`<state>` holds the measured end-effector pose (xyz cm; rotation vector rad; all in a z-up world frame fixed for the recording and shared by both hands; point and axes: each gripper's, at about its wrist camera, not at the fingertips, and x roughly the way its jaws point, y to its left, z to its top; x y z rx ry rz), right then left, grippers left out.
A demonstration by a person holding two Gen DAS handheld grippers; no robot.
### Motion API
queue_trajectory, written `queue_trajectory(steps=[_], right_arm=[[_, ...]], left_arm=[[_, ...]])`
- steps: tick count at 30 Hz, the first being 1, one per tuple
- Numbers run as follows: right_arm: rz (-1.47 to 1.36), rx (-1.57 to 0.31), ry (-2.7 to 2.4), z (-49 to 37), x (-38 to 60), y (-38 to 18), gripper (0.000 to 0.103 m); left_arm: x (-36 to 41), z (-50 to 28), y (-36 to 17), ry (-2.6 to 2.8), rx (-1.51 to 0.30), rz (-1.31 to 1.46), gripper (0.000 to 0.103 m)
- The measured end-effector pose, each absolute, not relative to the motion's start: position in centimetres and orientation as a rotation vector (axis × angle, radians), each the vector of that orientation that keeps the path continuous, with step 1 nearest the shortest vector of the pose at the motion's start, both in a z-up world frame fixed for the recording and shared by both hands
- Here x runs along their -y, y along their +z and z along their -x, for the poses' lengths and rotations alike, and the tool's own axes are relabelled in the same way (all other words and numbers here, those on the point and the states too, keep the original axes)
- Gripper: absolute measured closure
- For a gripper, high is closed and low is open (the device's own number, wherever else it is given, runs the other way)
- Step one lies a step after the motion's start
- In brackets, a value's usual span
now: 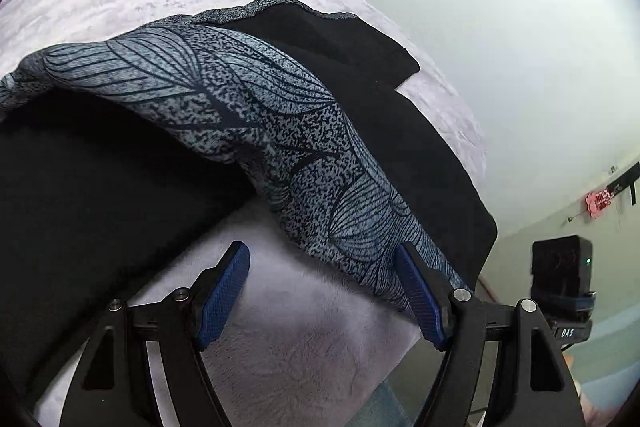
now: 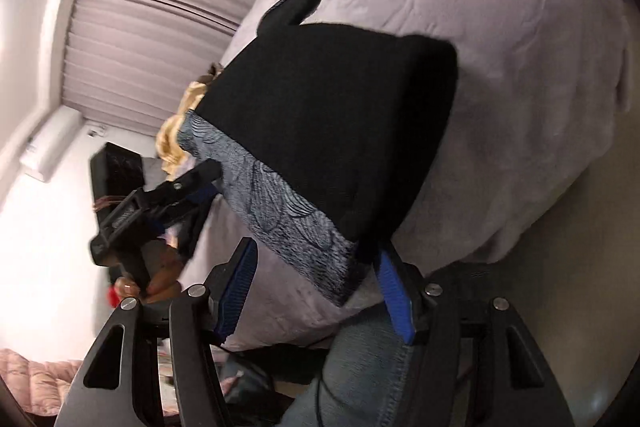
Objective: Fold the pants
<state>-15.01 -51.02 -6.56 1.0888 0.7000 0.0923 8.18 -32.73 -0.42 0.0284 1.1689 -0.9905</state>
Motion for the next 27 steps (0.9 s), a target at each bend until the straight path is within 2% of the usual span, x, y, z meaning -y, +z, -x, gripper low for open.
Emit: queue_trajectory(steps=[1, 2, 3, 9, 15, 20, 25, 27], right_arm=[[-1.117, -0.683, 0.115, 15.0, 50.9, -6.9, 0.057], [-1.138, -0.668, 0.133, 14.7, 50.8, -7.1, 0.094], [-1.144, -0.654, 0.144, 14.6, 50.8, -7.0, 0.100], [-1.061, -0.494, 0.239, 13.9, 51.3, -1.1, 0.100], [-0.941, -0.391, 0.201, 8.1, 55.7, 5.1, 0.100], [-0.908, -0.392, 0.128, 1.7, 60.3, 7.4, 0.100], [-0.879, -0.464, -0.019, -3.1, 64.7, 7.7, 0.096], [-0.848, -0.530, -0.089, -5.1, 66.6, 7.0, 0.091]], left_arm=[[32.8, -8.3, -0.4, -0.994, -1.167, -0.020, 0.027], [33.0, -8.3, -0.2, -1.003, -1.163, -0.012, 0.027], [32.8, -8.2, 0.1, -1.020, -1.160, -0.002, 0.027], [35.2, -8.6, 4.4, -1.082, -1.023, -0.036, 0.027], [38.6, -14.1, 7.0, -0.974, -0.965, -0.071, 0.027], [39.7, -19.1, 8.3, -0.946, -1.005, -0.081, 0.027], [40.2, -20.8, 9.1, -0.914, -0.942, -0.148, 0.026], [40.0, -21.0, 8.1, -0.874, -0.921, -0.177, 0.006]])
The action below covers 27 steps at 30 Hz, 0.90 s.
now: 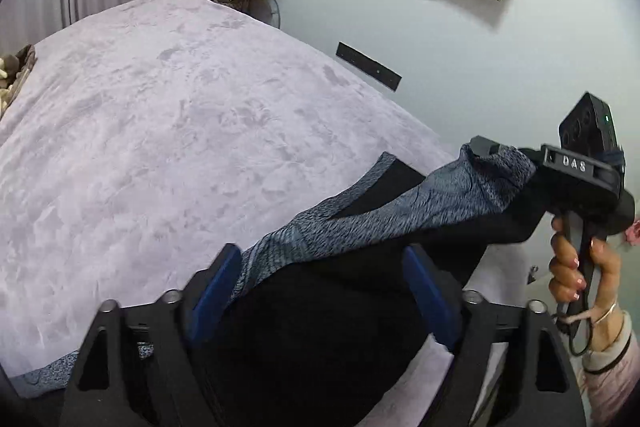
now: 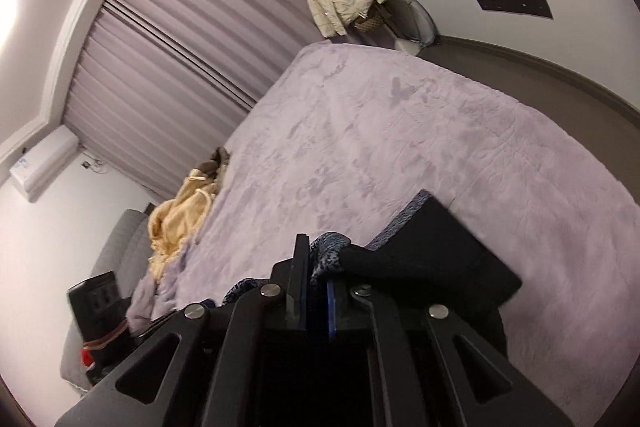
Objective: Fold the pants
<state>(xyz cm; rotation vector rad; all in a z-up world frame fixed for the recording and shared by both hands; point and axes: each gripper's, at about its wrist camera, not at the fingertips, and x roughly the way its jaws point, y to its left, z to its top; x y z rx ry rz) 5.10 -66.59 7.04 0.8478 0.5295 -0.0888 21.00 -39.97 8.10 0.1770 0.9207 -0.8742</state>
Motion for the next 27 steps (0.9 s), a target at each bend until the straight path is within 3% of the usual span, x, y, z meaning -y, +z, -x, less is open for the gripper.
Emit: queue_trajectory(steps=[1, 3, 6, 7, 8, 10, 13, 16, 20, 21, 22, 27], right_arm=[[-0.832, -0.559, -0.123, -5.8, 66.8, 6.7, 0.090], [-0.813, -0.587, -0.162, -6.3, 67.6, 6.4, 0.081], [-0.792, -0.545, -0.182, -4.4, 67.5, 7.4, 0.076], [-0.788, -0.528, -0.181, -3.8, 67.5, 7.7, 0.070], [-0.778, -0.510, -0.197, -3.1, 67.6, 8.3, 0.043], [-0.738, -0.449, -0.258, -1.4, 67.9, 9.4, 0.013], [-0.715, -0.389, -0.229, 1.4, 68.0, 10.2, 0.014], [-0.781, -0.491, -0.256, 2.2, 67.8, 7.0, 0.020], [-0.925, -0.627, -0.233, 0.5, 67.8, 0.6, 0.055], [-0.971, -0.638, -0.219, -0.1, 68.0, -0.6, 0.084], [-1.022, -0.636, -0.203, -0.7, 68.3, -1.3, 0.093], [-0.842, -0.575, -0.214, -3.2, 67.7, 2.6, 0.092]], left_arm=[[39.9, -20.7, 7.1, -0.844, -0.904, -0.209, 0.001], [40.5, -20.6, 4.4, -0.803, -0.915, -0.303, 0.001], [40.6, -20.4, -0.4, -0.755, -0.974, -0.377, 0.001], [40.4, -20.2, -0.9, -0.752, -0.960, -0.363, 0.001], [40.3, -20.1, -1.1, -0.749, -0.946, -0.359, 0.001], [40.3, -20.1, -1.0, -0.737, -0.947, -0.357, 0.001], [39.9, -20.2, -1.0, -0.742, -0.947, -0.344, 0.001], [39.5, -19.9, -1.2, -0.740, -0.925, -0.331, 0.001], [39.4, -19.4, -0.9, -0.728, -0.904, -0.331, 0.001], [39.3, -19.3, -0.8, -0.717, -0.906, -0.330, 0.001], [39.3, -19.2, -0.5, -0.694, -0.912, -0.336, 0.001], [37.5, -19.2, 2.9, -0.604, -0.815, -0.341, 0.001]])
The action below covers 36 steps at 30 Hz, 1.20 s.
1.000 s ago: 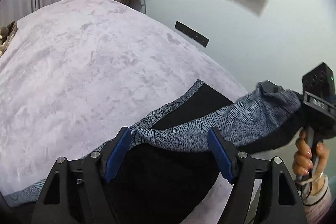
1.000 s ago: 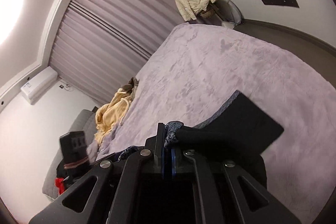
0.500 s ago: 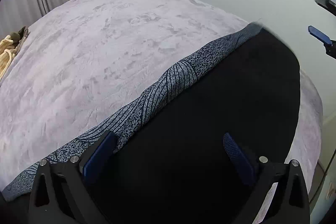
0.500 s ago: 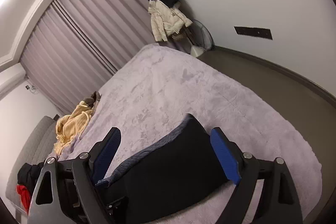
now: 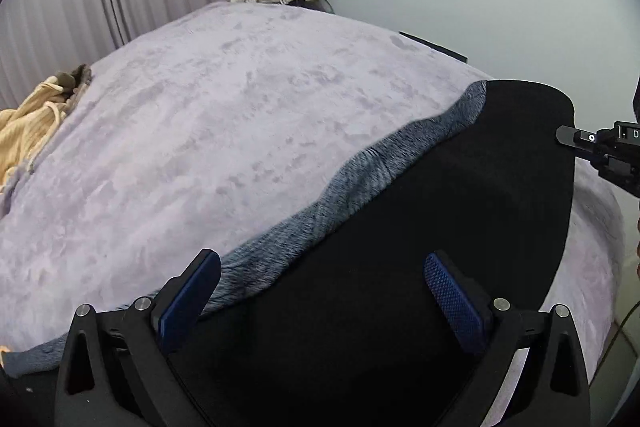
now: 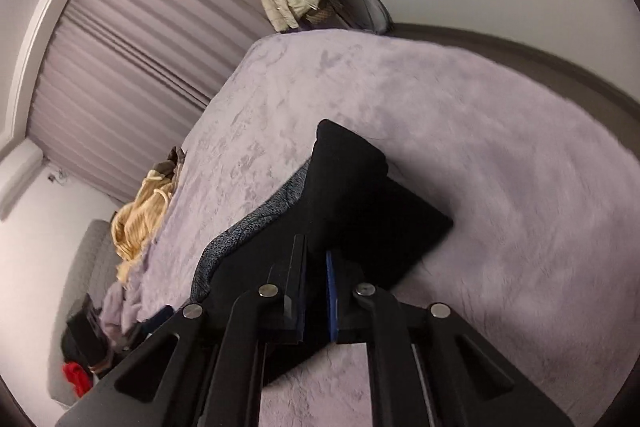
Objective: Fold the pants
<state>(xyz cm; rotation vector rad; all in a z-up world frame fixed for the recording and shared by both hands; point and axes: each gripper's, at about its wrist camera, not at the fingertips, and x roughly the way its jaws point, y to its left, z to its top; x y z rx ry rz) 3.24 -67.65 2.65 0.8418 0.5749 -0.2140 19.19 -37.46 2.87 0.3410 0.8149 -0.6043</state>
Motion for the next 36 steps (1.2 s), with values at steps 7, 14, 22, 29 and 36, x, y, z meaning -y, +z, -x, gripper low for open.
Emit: queue_trajectory(steps=[7, 14, 22, 29, 36], right_arm=[[-1.027, -0.619, -0.176, -0.7, 68.9, -0.7, 0.056], [-1.151, -0.567, -0.106, -0.9, 70.1, -3.2, 0.055], [-1.067, -0.476, -0.190, -1.9, 69.1, 0.1, 0.091], [-0.844, -0.674, -0.286, -3.0, 68.4, -0.9, 0.088], [-1.010, -0.561, -0.365, 2.4, 69.8, -0.1, 0.073]], left_arm=[[29.6, -21.8, 2.7, -0.426, -0.880, -0.278, 0.001], [25.2, -24.6, -1.7, -0.299, -0.994, -0.164, 0.001], [23.9, -26.0, -1.3, -0.228, -1.019, -0.018, 0.001], [23.9, -24.9, -1.8, -0.221, -0.997, -0.103, 0.001], [23.1, -23.2, 1.0, -0.289, -0.955, -0.162, 0.001]])
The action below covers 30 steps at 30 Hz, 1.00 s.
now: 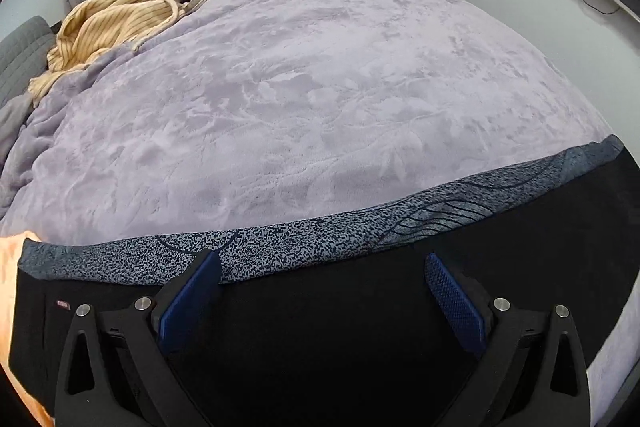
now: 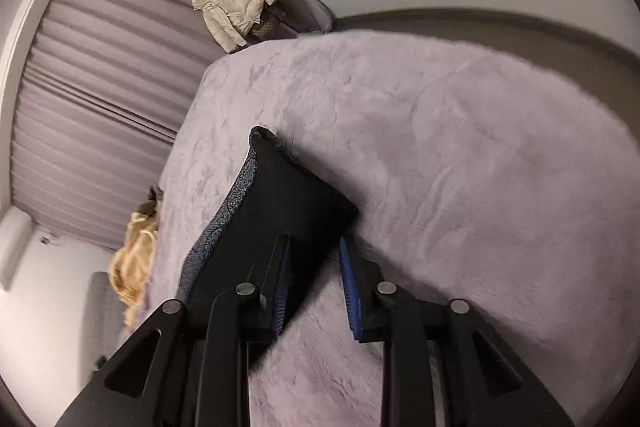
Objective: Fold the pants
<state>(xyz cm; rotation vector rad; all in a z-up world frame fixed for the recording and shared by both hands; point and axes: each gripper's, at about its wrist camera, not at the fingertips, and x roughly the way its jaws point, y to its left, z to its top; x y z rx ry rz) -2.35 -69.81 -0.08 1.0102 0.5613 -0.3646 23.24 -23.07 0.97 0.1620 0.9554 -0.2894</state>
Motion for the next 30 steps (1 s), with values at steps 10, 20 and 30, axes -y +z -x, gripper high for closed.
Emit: queue_trajectory(steps=[10, 20, 30], right_arm=[[-0.561, -0.673, 0.017, -11.3, 53.8, 6.0, 0.073], [-0.641, -0.807, -0.137, -18.9, 56.3, -0.1, 0.101], [-0.852, -0.744, -0.228, -13.7, 60.2, 0.1, 0.092]], left_arm=[[29.4, -24.8, 0.7, -0.447, -0.999, -0.055, 0.001], [24.5, -30.0, -3.1, -0.299, -1.102, 0.024, 0.001], [14.9, -27.1, 0.3, -0.270, -1.047, 0.062, 0.001]])
